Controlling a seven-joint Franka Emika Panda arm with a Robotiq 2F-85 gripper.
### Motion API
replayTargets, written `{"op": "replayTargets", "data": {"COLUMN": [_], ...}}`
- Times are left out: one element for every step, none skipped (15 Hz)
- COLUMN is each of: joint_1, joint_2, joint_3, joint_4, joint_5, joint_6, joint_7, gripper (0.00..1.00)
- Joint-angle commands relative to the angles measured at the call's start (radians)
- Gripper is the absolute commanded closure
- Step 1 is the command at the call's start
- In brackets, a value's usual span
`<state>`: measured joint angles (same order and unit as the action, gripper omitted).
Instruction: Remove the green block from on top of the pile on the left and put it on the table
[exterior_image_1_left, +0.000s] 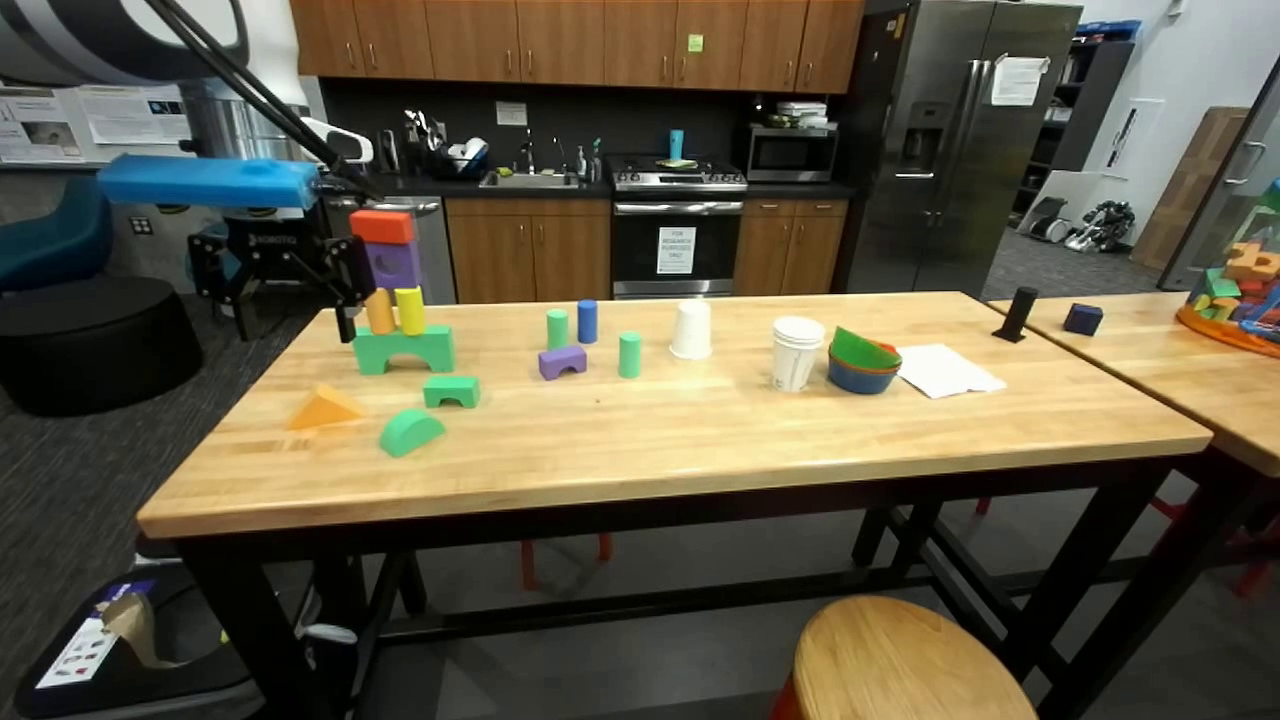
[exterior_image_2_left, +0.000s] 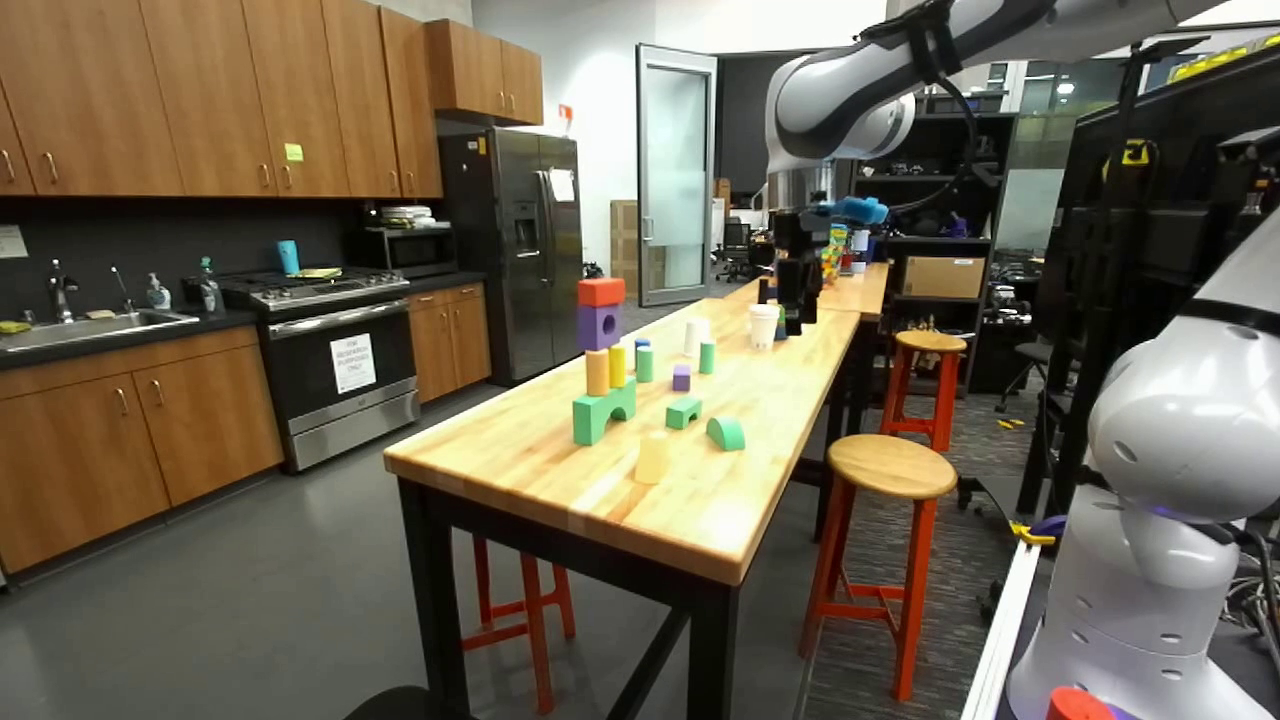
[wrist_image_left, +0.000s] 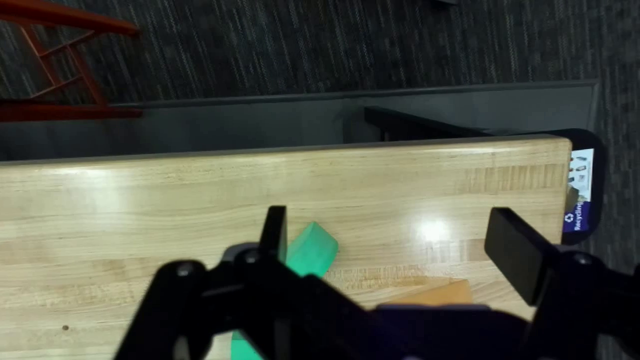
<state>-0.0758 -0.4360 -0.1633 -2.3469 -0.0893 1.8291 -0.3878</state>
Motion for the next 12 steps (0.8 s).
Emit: {"op": "replayTargets", "data": {"joint_1": [0.009, 0.011, 0.013, 0.020, 0.021, 0.022, 0.021, 0.024, 0.023, 0.017, 0.020, 0.020], "joint_2": [-0.004, -0.008, -0.013, -0.015, -0.015, -0.016, -0.015, -0.013, -0.016, -0.020, 0.000, 0.001], "joint_3": [-0.003, 0.000, 0.001, 0.000, 0.002, 0.001, 0.003, 0.003, 0.006, 0.012, 0.002, 0.003], "joint_4": [-0.020, -0.035, -0.050, -0.063, -0.074, -0.087, -0.098, -0.105, -0.115, -0.123, -0.099, -0.103], "joint_5": [0.023, 0.032, 0.042, 0.053, 0.060, 0.071, 0.075, 0.078, 0.077, 0.070, 0.069, 0.069], "joint_6": [0.044, 0.080, 0.119, 0.153, 0.181, 0.214, 0.246, 0.257, 0.278, 0.290, 0.258, 0.262], "joint_7": [0.020, 0.030, 0.037, 0.029, 0.034, 0.040, 0.049, 0.042, 0.048, 0.064, 0.037, 0.040], "gripper": [0.00, 0.00, 0.00, 0.00, 0.00, 0.00, 0.00, 0.00, 0.00, 0.00, 0.00, 0.00]}}
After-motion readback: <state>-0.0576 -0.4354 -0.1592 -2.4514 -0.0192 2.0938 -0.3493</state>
